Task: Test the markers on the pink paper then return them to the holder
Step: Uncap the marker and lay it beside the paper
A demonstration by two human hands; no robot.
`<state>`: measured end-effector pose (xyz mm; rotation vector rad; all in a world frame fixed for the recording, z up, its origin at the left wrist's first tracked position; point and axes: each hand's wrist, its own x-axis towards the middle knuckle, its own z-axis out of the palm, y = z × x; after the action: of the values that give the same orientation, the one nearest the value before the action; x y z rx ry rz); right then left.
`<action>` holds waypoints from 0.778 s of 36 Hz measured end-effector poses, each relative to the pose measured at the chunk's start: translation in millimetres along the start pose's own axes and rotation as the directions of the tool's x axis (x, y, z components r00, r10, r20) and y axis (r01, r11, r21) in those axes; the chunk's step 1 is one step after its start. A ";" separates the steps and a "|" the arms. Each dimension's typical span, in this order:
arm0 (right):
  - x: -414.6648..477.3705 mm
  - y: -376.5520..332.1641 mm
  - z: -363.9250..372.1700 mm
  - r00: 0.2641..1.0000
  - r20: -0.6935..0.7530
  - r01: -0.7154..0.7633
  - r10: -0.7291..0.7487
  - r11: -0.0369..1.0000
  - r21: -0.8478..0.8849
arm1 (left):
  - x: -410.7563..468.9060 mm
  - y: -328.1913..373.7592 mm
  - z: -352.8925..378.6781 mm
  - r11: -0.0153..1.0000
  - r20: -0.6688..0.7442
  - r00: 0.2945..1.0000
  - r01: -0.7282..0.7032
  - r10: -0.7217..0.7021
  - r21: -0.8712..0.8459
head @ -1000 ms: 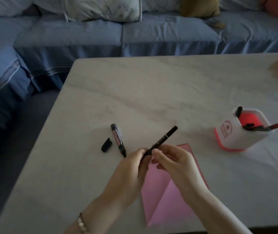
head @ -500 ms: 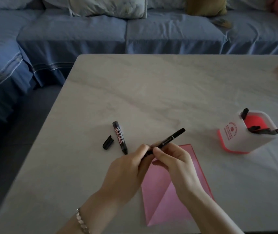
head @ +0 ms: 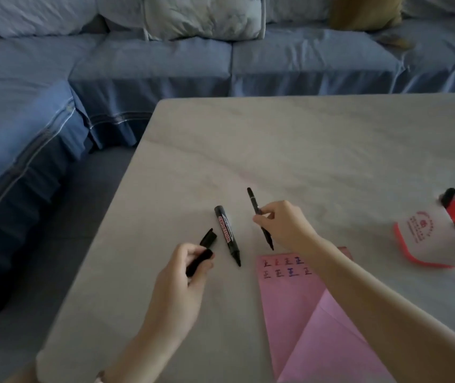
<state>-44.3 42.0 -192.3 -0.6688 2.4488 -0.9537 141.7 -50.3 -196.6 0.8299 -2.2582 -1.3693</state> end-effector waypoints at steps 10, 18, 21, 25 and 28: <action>-4.0 20.5 19.2 0.994 -0.090 -0.056 0.056 0.998 0.005 | 47.8 18.1 33.9 0.887 0.008 0.963 -0.250 0.268 0.389; -61.3 56.1 -18.1 0.990 -0.120 -0.076 0.075 0.997 -0.001 | 74.4 14.3 75.6 0.708 0.191 0.950 -0.313 0.249 0.634; -83.0 70.1 -35.5 0.986 -0.155 -0.068 0.067 0.998 -0.003 | 75.7 10.5 81.3 0.677 0.243 0.939 -0.345 0.246 0.650; -103.2 84.2 -63.0 0.970 -0.242 -0.050 0.037 0.998 -0.048 | 73.6 12.2 82.9 0.668 0.251 0.927 -0.374 0.278 0.644; -116.2 88.6 -91.9 0.909 -0.415 -0.006 -0.030 0.996 -0.085 | 68.6 23.7 83.5 0.692 0.247 0.923 -0.385 0.295 0.610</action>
<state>-26.6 212.1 -168.8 -0.5520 2.8747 -1.0966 34.0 -30.8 -213.1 0.4551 -2.8574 -0.4526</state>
